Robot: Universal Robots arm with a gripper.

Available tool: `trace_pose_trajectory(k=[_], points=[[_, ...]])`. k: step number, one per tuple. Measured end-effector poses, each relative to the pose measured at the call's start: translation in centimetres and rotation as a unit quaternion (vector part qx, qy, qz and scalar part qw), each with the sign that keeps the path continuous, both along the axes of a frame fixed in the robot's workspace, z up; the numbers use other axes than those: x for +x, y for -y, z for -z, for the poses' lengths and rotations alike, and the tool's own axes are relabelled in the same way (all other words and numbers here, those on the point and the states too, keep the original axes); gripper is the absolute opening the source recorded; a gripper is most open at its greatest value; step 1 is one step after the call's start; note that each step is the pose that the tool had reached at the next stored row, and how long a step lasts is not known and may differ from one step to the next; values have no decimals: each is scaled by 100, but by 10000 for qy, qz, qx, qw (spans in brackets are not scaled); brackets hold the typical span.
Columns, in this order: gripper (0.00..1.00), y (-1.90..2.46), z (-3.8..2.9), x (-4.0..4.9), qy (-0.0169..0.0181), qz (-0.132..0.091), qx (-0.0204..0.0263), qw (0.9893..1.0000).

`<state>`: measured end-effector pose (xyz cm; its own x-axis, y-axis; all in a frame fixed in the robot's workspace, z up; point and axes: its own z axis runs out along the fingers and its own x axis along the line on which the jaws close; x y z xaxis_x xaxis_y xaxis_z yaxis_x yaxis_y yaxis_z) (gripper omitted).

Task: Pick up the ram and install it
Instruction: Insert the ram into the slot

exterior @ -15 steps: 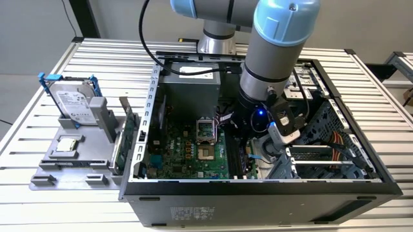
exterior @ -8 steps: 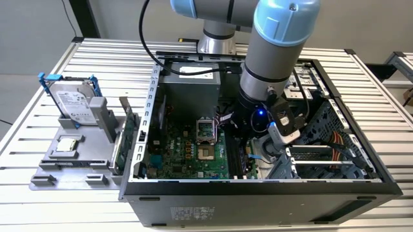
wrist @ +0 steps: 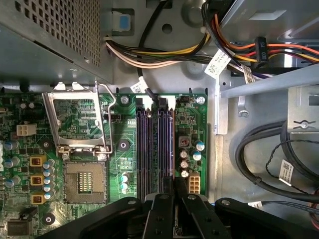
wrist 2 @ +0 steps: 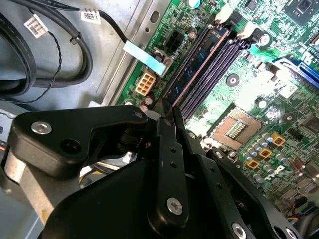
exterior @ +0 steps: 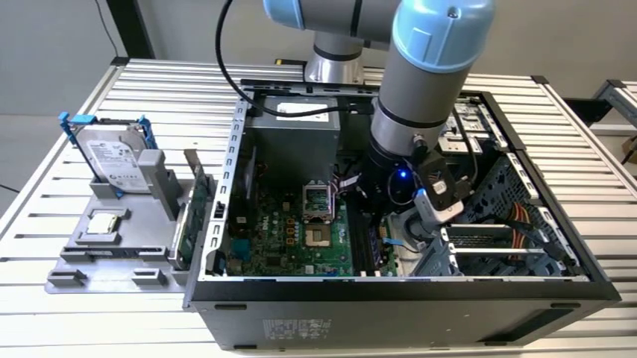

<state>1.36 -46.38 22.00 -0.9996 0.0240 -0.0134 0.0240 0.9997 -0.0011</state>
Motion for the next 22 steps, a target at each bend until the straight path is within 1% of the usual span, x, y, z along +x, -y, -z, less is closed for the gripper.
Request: trace_pose_trajectory(k=[5, 10, 11, 14, 15, 21, 22], points=[[0, 10, 21, 1, 0, -1, 2, 10000], [0, 11, 19, 1, 0, -1, -1, 10000], [100, 11, 20, 1, 0, -1, 0, 10000], [100, 10, 19, 1, 0, -1, 0, 10000], [100, 12, 4, 1, -2, -2, -2, 10000], [100, 11, -255, 1, -7, -1, 0, 10000], [100, 11, -268, 1, -7, -2, 4, 10000]])
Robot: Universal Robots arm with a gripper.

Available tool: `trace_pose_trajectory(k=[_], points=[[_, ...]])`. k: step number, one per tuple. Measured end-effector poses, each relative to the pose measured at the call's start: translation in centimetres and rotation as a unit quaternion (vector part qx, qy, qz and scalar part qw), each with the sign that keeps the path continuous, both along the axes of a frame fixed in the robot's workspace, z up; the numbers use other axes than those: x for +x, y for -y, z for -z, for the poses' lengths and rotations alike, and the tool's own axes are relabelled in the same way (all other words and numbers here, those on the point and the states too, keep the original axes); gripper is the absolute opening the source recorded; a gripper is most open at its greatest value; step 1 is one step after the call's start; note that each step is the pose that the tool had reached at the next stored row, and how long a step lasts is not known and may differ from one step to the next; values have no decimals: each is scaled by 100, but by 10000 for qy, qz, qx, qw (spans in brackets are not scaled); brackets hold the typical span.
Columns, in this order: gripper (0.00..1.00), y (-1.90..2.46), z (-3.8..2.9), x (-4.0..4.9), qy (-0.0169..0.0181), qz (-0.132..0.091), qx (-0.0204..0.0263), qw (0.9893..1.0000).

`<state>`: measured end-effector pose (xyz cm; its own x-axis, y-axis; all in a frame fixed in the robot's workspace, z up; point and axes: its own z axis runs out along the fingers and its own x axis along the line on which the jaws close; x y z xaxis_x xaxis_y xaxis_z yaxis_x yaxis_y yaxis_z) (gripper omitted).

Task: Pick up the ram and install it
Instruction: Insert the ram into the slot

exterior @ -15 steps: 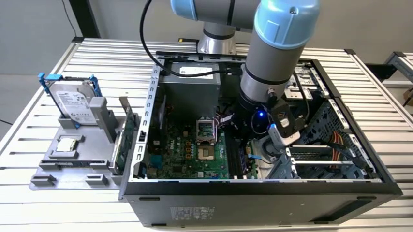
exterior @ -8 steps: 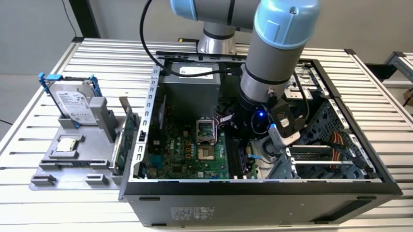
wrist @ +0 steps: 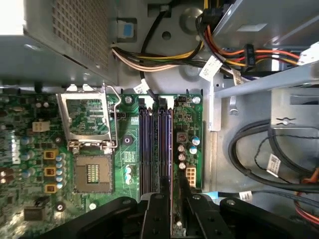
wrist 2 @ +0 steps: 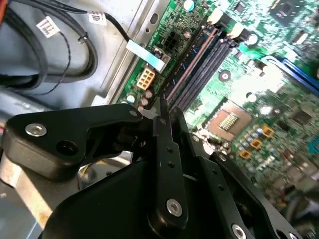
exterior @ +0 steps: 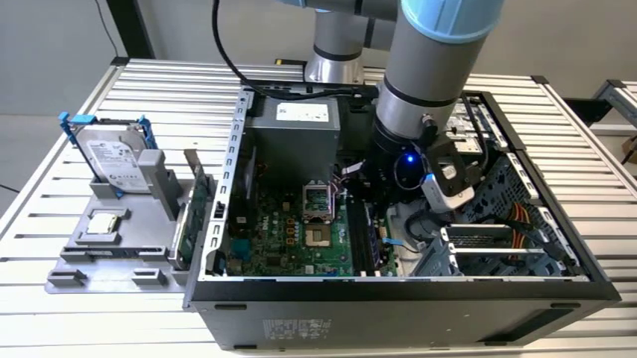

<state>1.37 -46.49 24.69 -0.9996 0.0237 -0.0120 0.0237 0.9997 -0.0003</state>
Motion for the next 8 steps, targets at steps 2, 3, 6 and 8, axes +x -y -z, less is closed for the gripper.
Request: trace_pose_trajectory(k=[2, 3, 6, 8], points=[[100, 0, 1, 0, 1, 0, 5, 10000], [100, -1, 1, 0, 1, 0, 5, 10000], [0, 0, -1, 0, 1, 0, 5, 10000], [0, 0, -2, 0, 0, 0, 5, 10000]])
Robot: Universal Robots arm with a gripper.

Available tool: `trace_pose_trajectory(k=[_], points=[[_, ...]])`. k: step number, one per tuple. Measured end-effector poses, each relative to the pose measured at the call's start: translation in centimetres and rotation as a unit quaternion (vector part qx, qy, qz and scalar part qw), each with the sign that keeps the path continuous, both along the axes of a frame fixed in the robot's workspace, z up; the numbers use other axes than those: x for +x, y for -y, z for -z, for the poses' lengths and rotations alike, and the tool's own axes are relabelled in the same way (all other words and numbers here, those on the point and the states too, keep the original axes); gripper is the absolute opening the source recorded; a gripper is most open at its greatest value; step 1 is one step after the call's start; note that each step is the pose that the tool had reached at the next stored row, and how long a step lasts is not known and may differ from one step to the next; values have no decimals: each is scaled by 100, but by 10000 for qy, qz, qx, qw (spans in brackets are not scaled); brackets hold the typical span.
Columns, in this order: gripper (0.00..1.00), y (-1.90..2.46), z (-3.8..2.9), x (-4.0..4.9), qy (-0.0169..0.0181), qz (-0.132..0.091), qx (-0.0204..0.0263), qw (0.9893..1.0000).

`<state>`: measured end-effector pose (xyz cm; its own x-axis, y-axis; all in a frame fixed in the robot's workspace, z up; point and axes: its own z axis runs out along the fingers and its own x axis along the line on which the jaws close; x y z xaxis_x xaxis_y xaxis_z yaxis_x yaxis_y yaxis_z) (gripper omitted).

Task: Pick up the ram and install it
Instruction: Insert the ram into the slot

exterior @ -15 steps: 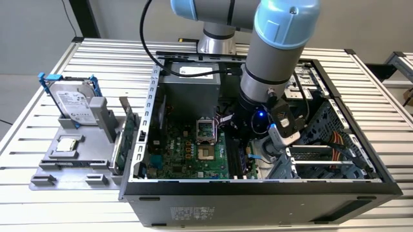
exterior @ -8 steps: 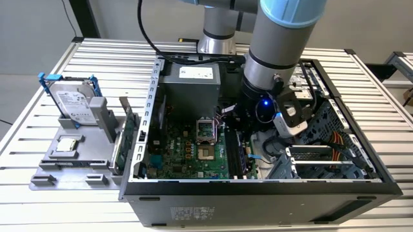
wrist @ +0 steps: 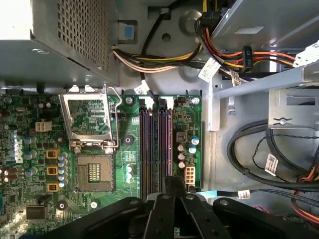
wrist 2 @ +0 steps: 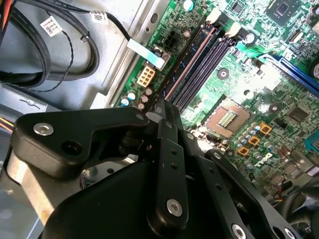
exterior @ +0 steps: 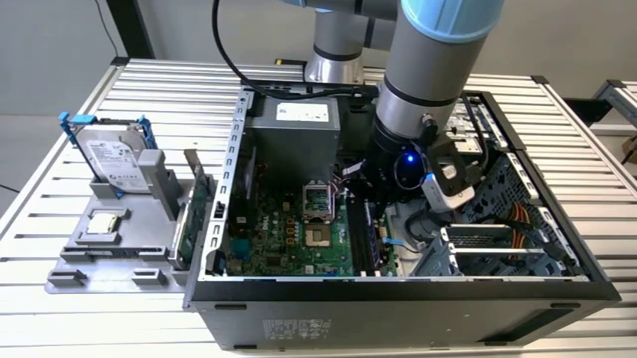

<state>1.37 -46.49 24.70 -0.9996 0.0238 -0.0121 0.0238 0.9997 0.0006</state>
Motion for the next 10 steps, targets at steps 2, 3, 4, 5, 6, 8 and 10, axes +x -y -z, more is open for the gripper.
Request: trace_pose_trajectory(k=[2, 3, 4, 5, 6, 8, 10], points=[[0, 0, -2, 0, 0, 0, 0, 10000], [0, 0, -2, 0, 0, 0, 0, 10000], [0, 0, -3, 0, 0, 0, 0, 10000], [0, 0, -3, 0, 0, 0, 0, 10000], [0, 0, -4, 0, 0, 0, -1, 10000], [0, 0, -4, 0, 0, 0, 0, 10000], [0, 0, -5, 0, 0, 0, 0, 10000]])
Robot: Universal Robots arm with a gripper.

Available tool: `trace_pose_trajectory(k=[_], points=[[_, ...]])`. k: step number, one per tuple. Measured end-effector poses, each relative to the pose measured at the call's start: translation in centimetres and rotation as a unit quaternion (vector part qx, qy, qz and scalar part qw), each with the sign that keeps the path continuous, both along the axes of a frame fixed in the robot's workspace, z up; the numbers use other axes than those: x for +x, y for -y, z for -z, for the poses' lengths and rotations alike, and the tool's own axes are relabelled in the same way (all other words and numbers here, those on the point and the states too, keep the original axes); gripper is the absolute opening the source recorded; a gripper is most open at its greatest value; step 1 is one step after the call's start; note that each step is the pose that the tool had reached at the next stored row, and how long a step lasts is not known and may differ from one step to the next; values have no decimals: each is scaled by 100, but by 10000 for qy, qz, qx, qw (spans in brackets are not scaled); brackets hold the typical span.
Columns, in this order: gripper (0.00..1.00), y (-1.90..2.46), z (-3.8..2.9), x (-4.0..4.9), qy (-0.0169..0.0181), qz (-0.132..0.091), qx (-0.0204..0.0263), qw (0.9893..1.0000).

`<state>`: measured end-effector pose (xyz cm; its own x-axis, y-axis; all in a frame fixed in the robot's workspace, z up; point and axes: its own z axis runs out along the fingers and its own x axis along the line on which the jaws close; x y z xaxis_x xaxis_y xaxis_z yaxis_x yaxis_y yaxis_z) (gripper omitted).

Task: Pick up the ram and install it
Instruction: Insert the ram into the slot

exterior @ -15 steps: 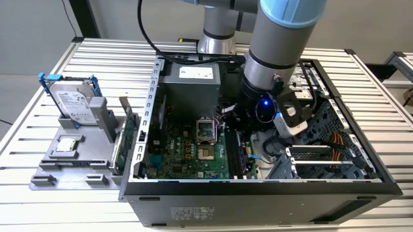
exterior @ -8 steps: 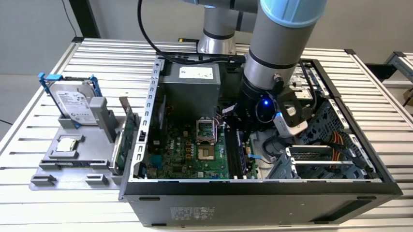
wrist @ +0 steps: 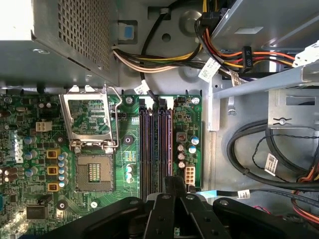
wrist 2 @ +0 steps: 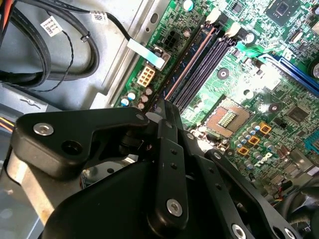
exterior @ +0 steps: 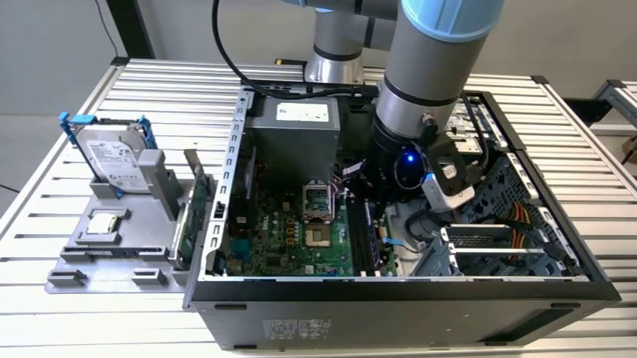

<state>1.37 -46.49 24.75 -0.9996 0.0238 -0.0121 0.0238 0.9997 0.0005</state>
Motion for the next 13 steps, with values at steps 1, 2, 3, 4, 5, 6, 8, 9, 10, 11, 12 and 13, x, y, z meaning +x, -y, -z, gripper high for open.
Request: trace_pose_trajectory(k=[1, 2, 3, 4, 5, 6, 8, 9, 10, 11, 12, 13], points=[[0, 0, 0, 0, 0, 0, 0, 10000], [0, 0, 0, 0, 0, 0, 0, 10000], [0, 0, -1, 0, 0, 0, 0, 10000], [0, 0, -1, 0, 0, -2, 0, 10000], [0, 0, -1, 0, 0, -23, 0, 10000], [0, 0, -1, 0, 0, -71, 0, 10000], [0, 0, -1, 0, 0, -188, 0, 9998], [0, 0, -1, 0, 0, -244, 0, 9997], [0, 0, -1, 0, 0, -300, 0, 9995], [0, 0, -1, 0, 0, -356, 0, 9994], [0, 0, -1, 0, 0, -406, 0, 9992], [0, 0, -1, 0, 0, -468, 0, 9989]])
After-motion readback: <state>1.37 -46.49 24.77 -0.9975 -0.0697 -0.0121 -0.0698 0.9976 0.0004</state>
